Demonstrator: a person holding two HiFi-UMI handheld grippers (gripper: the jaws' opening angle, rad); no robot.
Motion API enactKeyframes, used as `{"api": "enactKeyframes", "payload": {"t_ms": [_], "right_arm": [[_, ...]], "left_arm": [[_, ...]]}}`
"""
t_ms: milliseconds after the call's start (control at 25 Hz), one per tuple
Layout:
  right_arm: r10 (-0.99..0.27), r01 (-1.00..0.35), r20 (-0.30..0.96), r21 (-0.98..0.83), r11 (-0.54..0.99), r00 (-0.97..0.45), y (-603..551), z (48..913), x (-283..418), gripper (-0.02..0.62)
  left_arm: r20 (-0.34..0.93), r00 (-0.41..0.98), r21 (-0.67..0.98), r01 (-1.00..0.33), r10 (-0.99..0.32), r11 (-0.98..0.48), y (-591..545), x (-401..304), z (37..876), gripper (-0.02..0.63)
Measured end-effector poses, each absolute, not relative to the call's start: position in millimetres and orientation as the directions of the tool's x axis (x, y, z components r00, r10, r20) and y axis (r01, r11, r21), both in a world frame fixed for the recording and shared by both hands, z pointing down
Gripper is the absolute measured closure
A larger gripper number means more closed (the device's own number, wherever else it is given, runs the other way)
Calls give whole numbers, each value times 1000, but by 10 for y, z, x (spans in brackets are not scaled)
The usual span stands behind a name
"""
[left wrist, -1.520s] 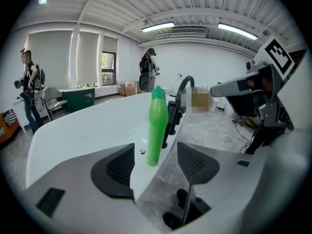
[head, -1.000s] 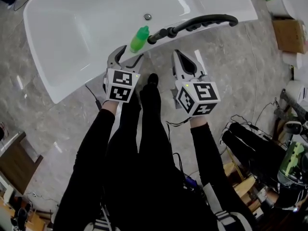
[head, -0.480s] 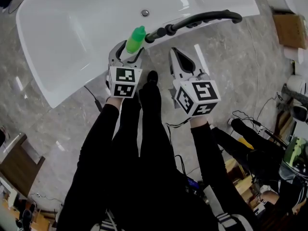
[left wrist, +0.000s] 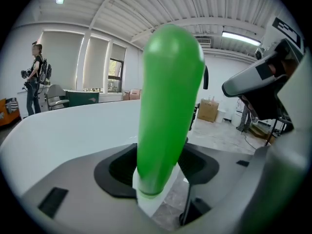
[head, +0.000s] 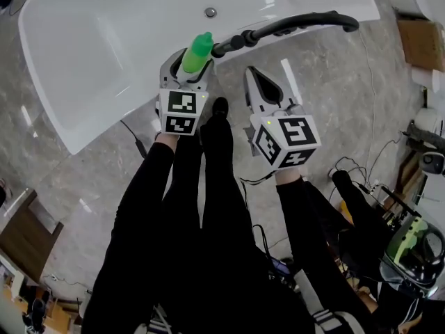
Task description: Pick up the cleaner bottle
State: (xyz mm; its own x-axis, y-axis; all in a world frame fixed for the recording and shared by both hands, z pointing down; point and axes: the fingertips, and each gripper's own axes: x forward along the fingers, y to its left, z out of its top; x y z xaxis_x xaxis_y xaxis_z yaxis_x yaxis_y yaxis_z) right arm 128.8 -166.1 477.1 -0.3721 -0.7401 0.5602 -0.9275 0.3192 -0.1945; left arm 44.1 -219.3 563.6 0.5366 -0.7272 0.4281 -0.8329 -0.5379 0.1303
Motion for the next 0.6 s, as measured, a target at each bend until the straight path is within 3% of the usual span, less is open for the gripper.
{"api": "enactKeyframes", "payload": {"t_ms": [600], "right_arm": [[-720,-923,579,-207,324,-382,-1650,4903,1223,594]], "left_arm": [[406,518,94,-843,-753,-529,-2295,446,5633,379]]}}
